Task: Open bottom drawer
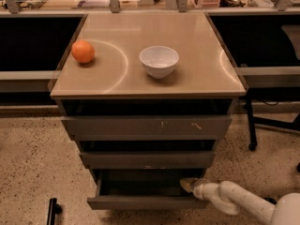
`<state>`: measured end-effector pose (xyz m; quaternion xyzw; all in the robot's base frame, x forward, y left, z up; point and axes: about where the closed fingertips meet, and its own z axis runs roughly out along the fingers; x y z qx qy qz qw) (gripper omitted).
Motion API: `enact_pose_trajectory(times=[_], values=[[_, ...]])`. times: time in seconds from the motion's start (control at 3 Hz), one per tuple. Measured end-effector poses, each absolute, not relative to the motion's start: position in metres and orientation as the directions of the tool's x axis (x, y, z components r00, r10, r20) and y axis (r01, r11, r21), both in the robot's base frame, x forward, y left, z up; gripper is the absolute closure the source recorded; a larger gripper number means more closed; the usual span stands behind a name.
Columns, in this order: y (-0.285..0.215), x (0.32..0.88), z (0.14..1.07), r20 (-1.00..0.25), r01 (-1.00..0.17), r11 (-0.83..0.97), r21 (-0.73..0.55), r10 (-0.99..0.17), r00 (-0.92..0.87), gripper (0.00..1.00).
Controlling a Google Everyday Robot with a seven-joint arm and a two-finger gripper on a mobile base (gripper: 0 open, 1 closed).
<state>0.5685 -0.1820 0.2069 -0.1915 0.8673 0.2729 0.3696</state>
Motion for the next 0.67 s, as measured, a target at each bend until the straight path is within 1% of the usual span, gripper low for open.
enact_pose_trajectory(times=[0.33,0.67], values=[[-0.169,0.561,0.193,-0.725,-0.56,0.75,0.352,-0.16,-0.67,1.0],[-0.151,0.533,0.171,-0.693,-0.592,0.707,0.388,-0.2,-0.693,1.0]])
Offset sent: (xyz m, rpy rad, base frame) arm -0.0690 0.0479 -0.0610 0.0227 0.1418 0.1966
